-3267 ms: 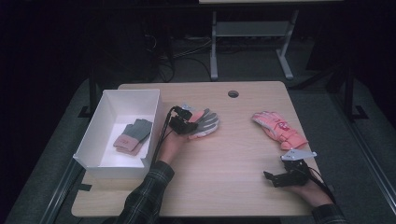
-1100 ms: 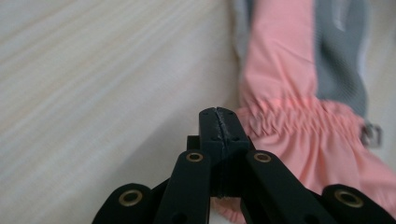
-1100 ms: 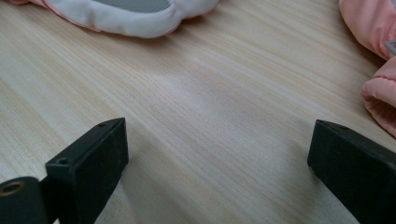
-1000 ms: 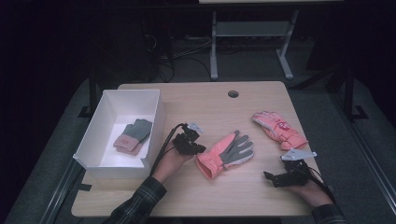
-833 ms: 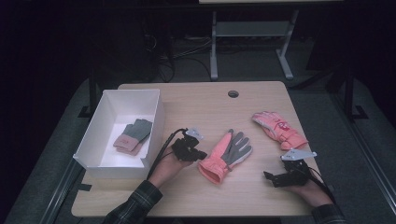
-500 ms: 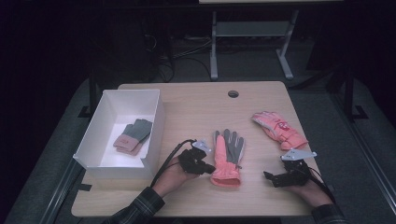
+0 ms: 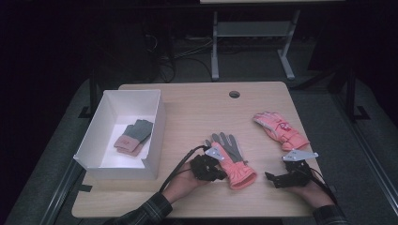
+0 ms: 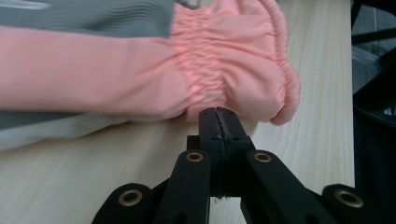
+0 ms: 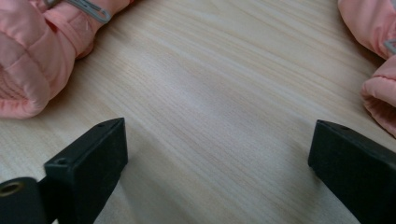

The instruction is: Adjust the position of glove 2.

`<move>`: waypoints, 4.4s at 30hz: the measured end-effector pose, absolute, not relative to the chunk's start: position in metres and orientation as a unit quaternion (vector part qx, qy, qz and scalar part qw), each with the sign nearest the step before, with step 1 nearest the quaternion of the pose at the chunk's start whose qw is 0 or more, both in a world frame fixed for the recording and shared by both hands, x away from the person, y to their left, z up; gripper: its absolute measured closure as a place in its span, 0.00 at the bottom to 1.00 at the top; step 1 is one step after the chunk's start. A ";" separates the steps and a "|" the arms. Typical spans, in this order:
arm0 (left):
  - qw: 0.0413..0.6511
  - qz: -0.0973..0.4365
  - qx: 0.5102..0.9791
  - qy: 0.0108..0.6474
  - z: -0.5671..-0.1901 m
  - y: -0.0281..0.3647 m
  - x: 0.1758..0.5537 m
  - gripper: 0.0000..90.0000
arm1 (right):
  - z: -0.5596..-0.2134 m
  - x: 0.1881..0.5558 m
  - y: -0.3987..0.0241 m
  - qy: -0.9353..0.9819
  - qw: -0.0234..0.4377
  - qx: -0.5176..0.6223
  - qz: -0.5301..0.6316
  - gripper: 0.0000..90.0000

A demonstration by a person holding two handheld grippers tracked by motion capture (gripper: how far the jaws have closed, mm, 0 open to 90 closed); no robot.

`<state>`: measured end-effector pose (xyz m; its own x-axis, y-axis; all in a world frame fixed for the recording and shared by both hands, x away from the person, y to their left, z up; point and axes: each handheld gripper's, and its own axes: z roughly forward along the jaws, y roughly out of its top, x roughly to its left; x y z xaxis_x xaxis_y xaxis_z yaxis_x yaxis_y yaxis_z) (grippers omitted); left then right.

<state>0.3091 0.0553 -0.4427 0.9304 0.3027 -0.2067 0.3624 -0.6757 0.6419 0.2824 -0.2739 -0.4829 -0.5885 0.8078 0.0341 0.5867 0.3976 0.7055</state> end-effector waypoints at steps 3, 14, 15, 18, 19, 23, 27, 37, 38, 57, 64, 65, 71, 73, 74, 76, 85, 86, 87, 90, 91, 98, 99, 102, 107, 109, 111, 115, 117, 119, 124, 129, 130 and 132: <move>0.364 -0.027 0.910 0.196 -0.442 0.071 0.311 0.96 | -0.483 0.283 -0.274 0.821 0.161 0.426 0.345 0.02; 0.359 0.038 0.909 0.206 -0.456 0.117 0.309 0.45 | -0.483 0.284 -0.273 0.820 0.161 0.429 0.344 0.01; 0.360 0.043 0.908 0.209 -0.457 0.120 0.308 0.41 | -0.483 0.284 -0.272 0.819 0.162 0.430 0.344 0.01; 0.356 0.055 0.908 0.212 -0.461 0.125 0.306 0.31 | -0.483 0.284 -0.272 0.820 0.162 0.427 0.344 0.01; 0.356 0.057 0.909 0.211 -0.462 0.126 0.305 0.29 | -0.483 0.284 -0.272 0.820 0.163 0.427 0.344 0.01; 0.348 0.074 0.912 0.204 -0.467 0.125 0.301 0.17 | -0.483 0.284 -0.272 0.821 0.163 0.426 0.345 0.01; 0.363 0.083 0.905 0.207 -0.473 0.127 0.298 0.14 | -0.482 0.285 -0.271 0.822 0.158 0.427 0.341 0.01; 0.388 0.079 0.897 0.198 -0.478 0.134 0.299 0.14 | -0.465 0.285 -0.271 0.829 0.140 0.422 0.338 0.15; 0.387 0.079 0.897 0.200 -0.478 0.134 0.299 0.14 | -0.462 0.286 -0.271 0.829 0.142 0.420 0.340 0.16; 0.384 0.079 0.900 0.192 -0.478 0.135 0.300 0.14 | -0.418 0.341 -0.281 0.833 0.154 0.409 0.338 0.24; 0.383 0.078 0.900 0.192 -0.477 0.135 0.300 0.14 | -0.415 0.377 -0.290 0.827 0.150 0.419 0.344 0.30; 0.383 0.079 0.900 0.192 -0.477 0.135 0.300 0.14 | -0.415 0.382 -0.291 0.828 0.149 0.421 0.340 0.31; 0.383 0.079 0.900 0.191 -0.478 0.135 0.300 0.14 | -0.423 0.407 -0.299 0.823 0.147 0.432 0.339 0.38; 0.383 0.079 0.900 0.192 -0.478 0.135 0.300 0.14 | -0.427 0.414 -0.304 0.820 0.145 0.437 0.340 0.40; 0.383 0.079 0.900 0.191 -0.478 0.135 0.301 0.14 | -0.429 0.416 -0.306 0.817 0.141 0.442 0.341 0.41; 0.383 0.079 0.900 0.191 -0.478 0.135 0.300 0.14 | -0.435 0.419 -0.310 0.817 0.136 0.447 0.338 0.43; 0.382 0.079 0.900 0.192 -0.477 0.135 0.300 0.14 | -0.440 0.413 -0.323 0.822 0.121 0.447 0.331 0.52; 0.383 0.079 0.900 0.192 -0.477 0.135 0.300 0.14 | -0.442 0.413 -0.324 0.822 0.120 0.446 0.332 0.54; 0.383 0.079 0.900 0.192 -0.478 0.135 0.300 0.14 | -0.443 0.413 -0.324 0.823 0.120 0.445 0.331 0.55; 0.383 0.079 0.900 0.192 -0.477 0.135 0.300 0.14 | -0.445 0.413 -0.323 0.825 0.122 0.441 0.331 0.65; 0.383 0.079 0.900 0.192 -0.477 0.135 0.300 0.14 | -0.445 0.412 -0.322 0.826 0.122 0.440 0.331 0.71; 0.383 0.079 0.900 0.192 -0.477 0.135 0.300 0.14 | -0.442 0.410 -0.323 0.825 0.127 0.436 0.337 0.94; 0.383 0.079 0.900 0.191 -0.478 0.135 0.300 0.14 | -0.441 0.410 -0.324 0.822 0.128 0.438 0.340 0.95; 0.383 0.079 0.900 0.192 -0.478 0.135 0.300 0.14 | -0.436 0.408 -0.327 0.816 0.130 0.441 0.351 0.97; 0.383 0.079 0.900 0.194 -0.477 0.135 0.300 0.15 | -0.423 0.401 -0.331 0.803 0.131 0.442 0.377 0.98; 0.383 0.081 0.897 0.206 -0.477 0.133 0.300 0.15 | -0.417 0.397 -0.330 0.801 0.132 0.441 0.383 0.98; 0.372 0.079 0.899 0.215 -0.475 0.131 0.300 0.16 | -0.411 0.393 -0.328 0.801 0.135 0.439 0.384 0.98; 0.370 0.079 0.900 0.218 -0.474 0.130 0.301 0.16 | -0.404 0.386 -0.324 0.802 0.134 0.435 0.386 0.98; 0.369 0.080 0.901 0.215 -0.474 0.131 0.300 0.16 | -0.401 0.382 -0.320 0.802 0.131 0.438 0.384 0.98; 0.369 0.082 0.901 0.211 -0.474 0.131 0.300 0.16 | -0.398 0.378 -0.315 0.806 0.133 0.436 0.378 0.98; 0.370 0.084 0.901 0.210 -0.475 0.132 0.300 0.16 | -0.388 0.367 -0.297 0.810 0.125 0.429 0.380 0.98; 0.385 0.078 0.895 0.210 -0.466 0.128 0.301 0.31 | -0.383 0.358 -0.280 0.819 0.124 0.410 0.382 0.98; 0.397 0.074 0.890 0.211 -0.463 0.127 0.300 0.40 | -0.381 0.357 -0.277 0.820 0.121 0.407 0.384 0.98; 0.411 0.062 0.887 0.202 -0.456 0.121 0.299 0.62 | -0.380 0.355 -0.271 0.823 0.121 0.398 0.387 0.98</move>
<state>0.2989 0.1214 -0.4556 0.9103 0.4099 -0.0569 0.3082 -0.5797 0.7543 0.3554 -0.2710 -0.3796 -0.6533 0.7492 0.1088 0.5610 0.3826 0.7341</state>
